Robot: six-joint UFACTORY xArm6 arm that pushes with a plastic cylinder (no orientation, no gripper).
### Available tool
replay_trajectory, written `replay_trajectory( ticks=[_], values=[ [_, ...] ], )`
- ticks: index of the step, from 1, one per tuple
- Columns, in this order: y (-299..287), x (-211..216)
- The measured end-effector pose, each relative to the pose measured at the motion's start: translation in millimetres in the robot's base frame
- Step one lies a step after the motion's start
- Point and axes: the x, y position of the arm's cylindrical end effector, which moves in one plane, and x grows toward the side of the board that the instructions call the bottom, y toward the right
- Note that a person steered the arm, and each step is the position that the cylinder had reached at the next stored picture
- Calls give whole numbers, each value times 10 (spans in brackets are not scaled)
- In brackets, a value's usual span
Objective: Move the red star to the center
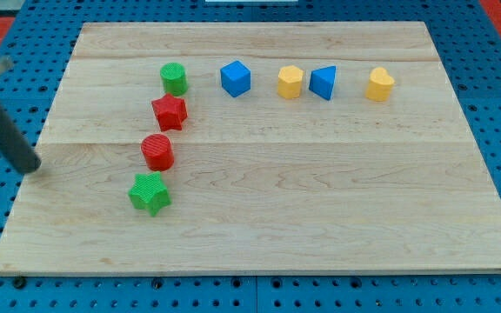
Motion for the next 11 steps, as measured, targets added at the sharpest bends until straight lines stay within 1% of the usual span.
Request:
replay_trajectory(
  ticks=[1, 2, 3, 4, 5, 6, 7, 8, 9, 10, 11],
  values=[
    [272, -592],
    [1178, -612],
    [1691, -608],
    [1980, -614],
    [1719, -932],
    [1971, -911],
    [2527, -713],
    [2714, -688],
    [2741, -408],
    [2505, -301],
    [2731, -84]
  ],
)
